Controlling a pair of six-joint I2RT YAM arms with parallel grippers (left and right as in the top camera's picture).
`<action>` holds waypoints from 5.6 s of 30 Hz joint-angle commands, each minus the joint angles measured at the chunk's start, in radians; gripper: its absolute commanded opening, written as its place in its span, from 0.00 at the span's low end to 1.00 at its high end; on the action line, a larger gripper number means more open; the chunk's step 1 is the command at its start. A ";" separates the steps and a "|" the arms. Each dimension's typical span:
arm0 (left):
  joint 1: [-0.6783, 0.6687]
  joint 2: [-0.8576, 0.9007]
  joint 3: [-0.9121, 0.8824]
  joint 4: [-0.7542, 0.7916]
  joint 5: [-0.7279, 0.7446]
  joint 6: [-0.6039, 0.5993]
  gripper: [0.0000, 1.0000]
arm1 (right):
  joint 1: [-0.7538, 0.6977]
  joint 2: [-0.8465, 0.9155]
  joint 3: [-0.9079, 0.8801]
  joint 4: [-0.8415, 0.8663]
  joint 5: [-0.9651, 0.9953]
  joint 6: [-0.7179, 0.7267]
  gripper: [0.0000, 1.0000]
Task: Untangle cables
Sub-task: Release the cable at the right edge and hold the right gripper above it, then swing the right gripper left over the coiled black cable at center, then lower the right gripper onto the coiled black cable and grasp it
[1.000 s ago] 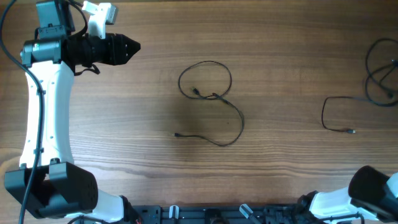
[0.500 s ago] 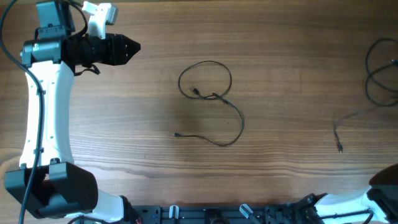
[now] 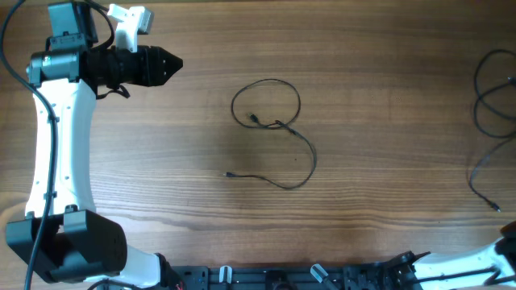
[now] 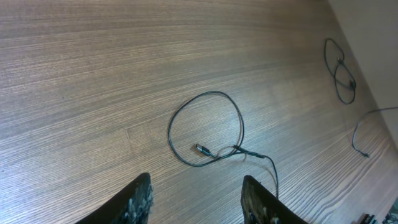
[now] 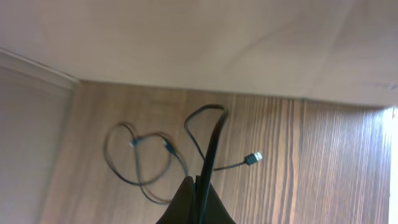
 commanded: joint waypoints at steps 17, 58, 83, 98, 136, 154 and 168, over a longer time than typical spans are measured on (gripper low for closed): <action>-0.003 0.003 0.016 0.015 0.005 0.005 0.48 | 0.001 0.252 -0.082 -0.004 0.201 0.092 0.04; -0.003 0.003 0.016 0.014 0.020 0.010 0.49 | 0.086 0.211 -0.360 0.116 0.196 0.068 0.92; -0.002 0.003 0.016 0.017 -0.188 -0.027 0.58 | 0.691 -0.312 -0.360 0.031 0.143 -0.129 1.00; -0.002 0.003 0.016 0.008 -0.354 -0.149 0.61 | 1.227 -0.311 -0.360 -0.002 -0.042 -0.474 1.00; -0.011 0.003 0.016 -0.094 -0.227 0.102 0.71 | 1.579 0.227 -0.367 0.119 0.130 -0.093 1.00; -0.011 0.003 0.016 -0.111 -0.226 0.102 0.72 | 1.716 0.333 -0.391 0.118 0.325 0.387 1.00; -0.011 0.003 0.016 -0.110 -0.226 0.102 0.73 | 1.720 0.334 -0.595 0.224 0.253 0.457 1.00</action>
